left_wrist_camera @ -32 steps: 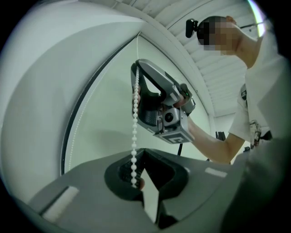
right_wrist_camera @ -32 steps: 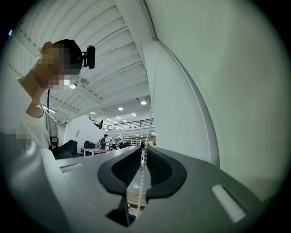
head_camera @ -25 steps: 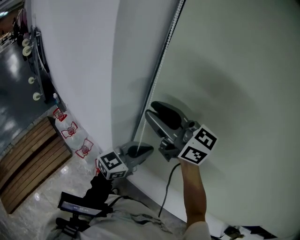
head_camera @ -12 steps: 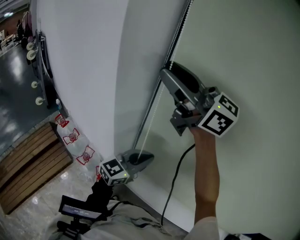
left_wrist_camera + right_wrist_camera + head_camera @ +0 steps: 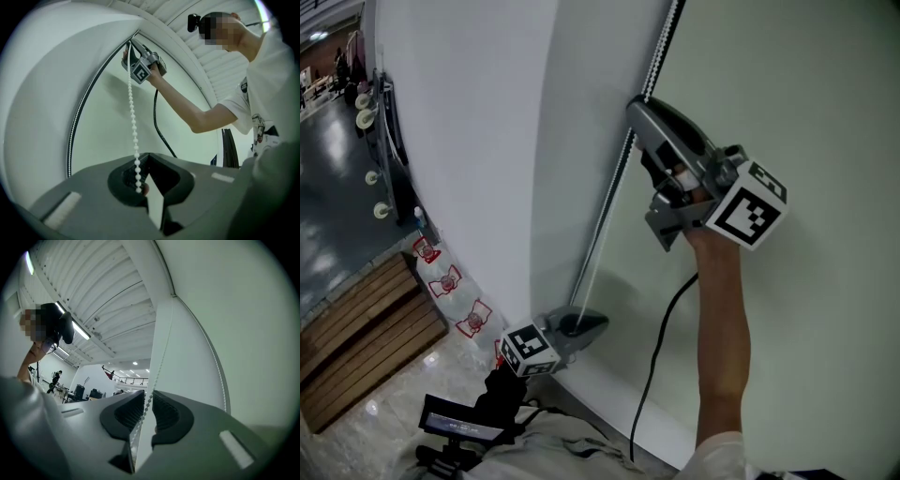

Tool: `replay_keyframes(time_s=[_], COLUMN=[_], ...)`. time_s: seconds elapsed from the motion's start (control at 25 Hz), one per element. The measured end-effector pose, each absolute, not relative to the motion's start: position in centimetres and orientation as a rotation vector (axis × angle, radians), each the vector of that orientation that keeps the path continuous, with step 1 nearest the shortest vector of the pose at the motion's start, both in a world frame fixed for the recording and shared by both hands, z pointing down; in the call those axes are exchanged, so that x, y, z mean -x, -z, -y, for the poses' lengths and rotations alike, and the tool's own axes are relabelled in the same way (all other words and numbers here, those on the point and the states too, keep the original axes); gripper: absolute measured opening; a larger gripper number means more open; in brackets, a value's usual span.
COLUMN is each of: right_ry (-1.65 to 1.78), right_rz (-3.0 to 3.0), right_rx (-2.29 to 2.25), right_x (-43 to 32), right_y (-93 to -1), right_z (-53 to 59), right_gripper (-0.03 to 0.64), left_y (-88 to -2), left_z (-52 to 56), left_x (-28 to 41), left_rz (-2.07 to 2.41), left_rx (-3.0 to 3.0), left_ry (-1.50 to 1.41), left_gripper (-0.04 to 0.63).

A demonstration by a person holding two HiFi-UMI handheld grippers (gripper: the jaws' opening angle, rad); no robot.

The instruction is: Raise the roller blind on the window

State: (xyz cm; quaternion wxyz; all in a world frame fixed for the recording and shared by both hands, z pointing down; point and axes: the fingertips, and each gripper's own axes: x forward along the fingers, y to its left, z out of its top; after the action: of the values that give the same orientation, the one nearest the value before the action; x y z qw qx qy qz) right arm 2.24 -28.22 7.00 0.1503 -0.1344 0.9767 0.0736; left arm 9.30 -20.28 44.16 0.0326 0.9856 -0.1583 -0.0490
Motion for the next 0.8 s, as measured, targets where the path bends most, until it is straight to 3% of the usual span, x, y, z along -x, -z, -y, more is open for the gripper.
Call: replay_keyframes(time_s=[0.08, 0.8], right_ry=[-0.229, -0.163], right_rz=[-2.801, -2.851], right_rx=[0.415, 0.409], right_x=[-2.3, -3.2], right_y=[-7.0, -8.6], right_z=[28.2, 25.6], right_gripper=[0.022, 0.015], left_y=[-44.3, -44.7], left_z=[20.2, 19.9], left_x=[-9.4, -9.4], left_rz=[0.483, 0.484], left_rx=[-3.036, -3.018], left_ry=[0.141, 0.128], left_gripper=[-0.002, -0.002])
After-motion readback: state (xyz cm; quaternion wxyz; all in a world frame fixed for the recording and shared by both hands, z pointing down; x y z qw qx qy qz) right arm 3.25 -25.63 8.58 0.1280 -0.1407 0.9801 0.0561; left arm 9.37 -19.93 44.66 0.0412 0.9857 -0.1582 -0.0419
